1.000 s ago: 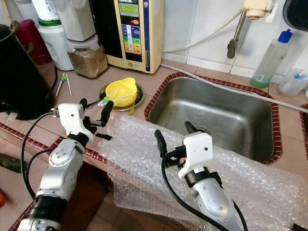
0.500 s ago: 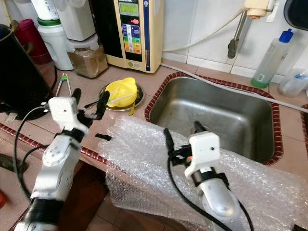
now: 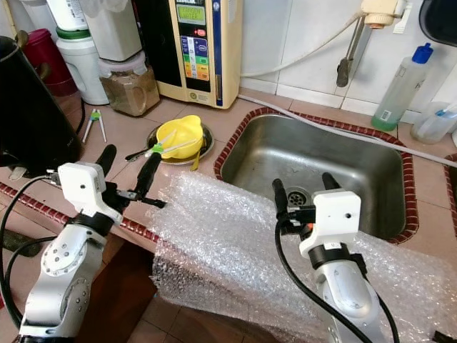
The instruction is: Kitchen organization
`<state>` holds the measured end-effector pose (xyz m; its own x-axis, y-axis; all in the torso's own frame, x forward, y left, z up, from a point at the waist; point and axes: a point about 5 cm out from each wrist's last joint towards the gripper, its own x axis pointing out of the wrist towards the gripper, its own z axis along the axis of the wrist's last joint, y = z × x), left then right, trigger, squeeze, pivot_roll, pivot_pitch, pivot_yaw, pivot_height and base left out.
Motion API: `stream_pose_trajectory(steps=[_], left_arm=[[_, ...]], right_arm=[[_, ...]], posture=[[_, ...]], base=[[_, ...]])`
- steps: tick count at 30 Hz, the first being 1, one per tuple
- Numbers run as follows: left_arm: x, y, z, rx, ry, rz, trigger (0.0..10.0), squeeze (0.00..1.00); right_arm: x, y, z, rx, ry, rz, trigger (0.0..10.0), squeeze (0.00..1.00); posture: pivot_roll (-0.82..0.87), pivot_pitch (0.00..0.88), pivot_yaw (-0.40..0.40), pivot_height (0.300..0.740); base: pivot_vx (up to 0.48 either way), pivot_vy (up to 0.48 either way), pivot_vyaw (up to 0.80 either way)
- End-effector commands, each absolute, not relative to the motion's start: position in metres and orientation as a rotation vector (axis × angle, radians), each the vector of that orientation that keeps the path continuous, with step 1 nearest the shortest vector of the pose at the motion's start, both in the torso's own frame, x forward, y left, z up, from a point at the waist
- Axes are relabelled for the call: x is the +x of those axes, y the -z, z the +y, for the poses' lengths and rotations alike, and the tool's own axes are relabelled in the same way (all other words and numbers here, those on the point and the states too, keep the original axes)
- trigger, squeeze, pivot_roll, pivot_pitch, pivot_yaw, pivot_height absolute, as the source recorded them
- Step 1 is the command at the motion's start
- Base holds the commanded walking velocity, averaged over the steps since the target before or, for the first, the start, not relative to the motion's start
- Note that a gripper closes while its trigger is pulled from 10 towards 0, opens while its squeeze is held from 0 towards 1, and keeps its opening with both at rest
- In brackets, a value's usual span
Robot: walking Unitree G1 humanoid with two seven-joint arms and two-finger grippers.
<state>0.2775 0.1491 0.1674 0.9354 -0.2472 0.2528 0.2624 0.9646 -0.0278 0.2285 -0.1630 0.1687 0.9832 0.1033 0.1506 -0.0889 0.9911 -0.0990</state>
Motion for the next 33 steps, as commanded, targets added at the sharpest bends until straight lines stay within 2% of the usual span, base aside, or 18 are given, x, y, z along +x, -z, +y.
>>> stream_pose_trajectory(steps=[1, 27, 33], left_arm=[[0.2740, -0.1724, 0.1502, -0.056, 0.262, -0.250, 10.0, 0.00], [0.2700, -0.1701, 0.1490, -0.046, 0.285, -0.188, 10.0, 0.00], [0.2700, -0.1694, 0.1491, -0.044, 0.286, -0.183, 10.0, 0.00]], right_arm=[[0.2275, -0.1745, -0.1604, -0.092, -0.108, -0.187, 10.0, 0.00], [0.2254, -0.1705, -0.1563, -0.108, -0.118, -0.185, 10.0, 0.00], [0.2250, -0.1696, -0.1560, -0.109, -0.119, -0.183, 10.0, 0.00]], posture=[[-0.06, 0.089, 0.025, 0.740], [-0.05, 0.096, 0.033, 0.740], [-0.05, 0.096, 0.034, 0.740]], base=[[0.000, 0.000, 0.00], [0.000, 0.000, 0.00], [0.249, 0.000, 0.00]])
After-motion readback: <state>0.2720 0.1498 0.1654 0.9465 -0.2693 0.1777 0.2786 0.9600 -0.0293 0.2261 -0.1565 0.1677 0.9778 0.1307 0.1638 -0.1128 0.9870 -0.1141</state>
